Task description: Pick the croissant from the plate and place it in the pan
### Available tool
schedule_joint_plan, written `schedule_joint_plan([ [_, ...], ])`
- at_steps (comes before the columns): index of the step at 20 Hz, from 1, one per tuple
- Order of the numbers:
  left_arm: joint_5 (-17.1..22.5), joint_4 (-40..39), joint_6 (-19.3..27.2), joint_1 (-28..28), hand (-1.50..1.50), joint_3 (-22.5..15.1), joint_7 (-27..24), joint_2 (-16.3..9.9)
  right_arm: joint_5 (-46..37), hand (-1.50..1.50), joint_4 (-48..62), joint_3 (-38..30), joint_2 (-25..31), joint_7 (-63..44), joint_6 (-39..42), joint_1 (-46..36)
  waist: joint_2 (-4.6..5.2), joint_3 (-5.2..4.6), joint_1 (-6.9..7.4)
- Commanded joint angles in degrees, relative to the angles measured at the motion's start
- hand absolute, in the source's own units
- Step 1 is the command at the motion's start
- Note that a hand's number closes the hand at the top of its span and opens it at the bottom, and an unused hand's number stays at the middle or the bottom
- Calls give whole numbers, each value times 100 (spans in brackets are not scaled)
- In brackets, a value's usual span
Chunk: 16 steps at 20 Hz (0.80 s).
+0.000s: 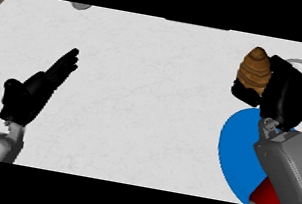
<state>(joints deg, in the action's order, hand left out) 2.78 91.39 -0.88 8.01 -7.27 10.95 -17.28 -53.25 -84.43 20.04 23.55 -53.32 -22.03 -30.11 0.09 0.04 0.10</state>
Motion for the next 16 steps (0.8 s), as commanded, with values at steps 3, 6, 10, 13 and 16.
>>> schedule_joint_plan([
  [3,-126,108,-62,9,0,-21,179,55,616,150,1530,-1022,173,1438,-783,-186,16,2,77],
  [6,-92,116,-126,69,0,45,187,111,682,150,2038,-1362,353,1922,-937,-194,8,0,48],
  [10,-217,-372,-118,301,0,100,-195,199,764,150,3602,-1782,381,2807,-1638,-671,50,3,107],
  [13,-160,-84,-222,200,0,145,51,162,1095,150,4312,-2159,477,3545,-1789,-883,33,4,108],
  [16,-77,-246,-330,101,0,233,-155,170,1405,150,5142,-2471,658,4374,-1824,-1138,53,6,153],
])
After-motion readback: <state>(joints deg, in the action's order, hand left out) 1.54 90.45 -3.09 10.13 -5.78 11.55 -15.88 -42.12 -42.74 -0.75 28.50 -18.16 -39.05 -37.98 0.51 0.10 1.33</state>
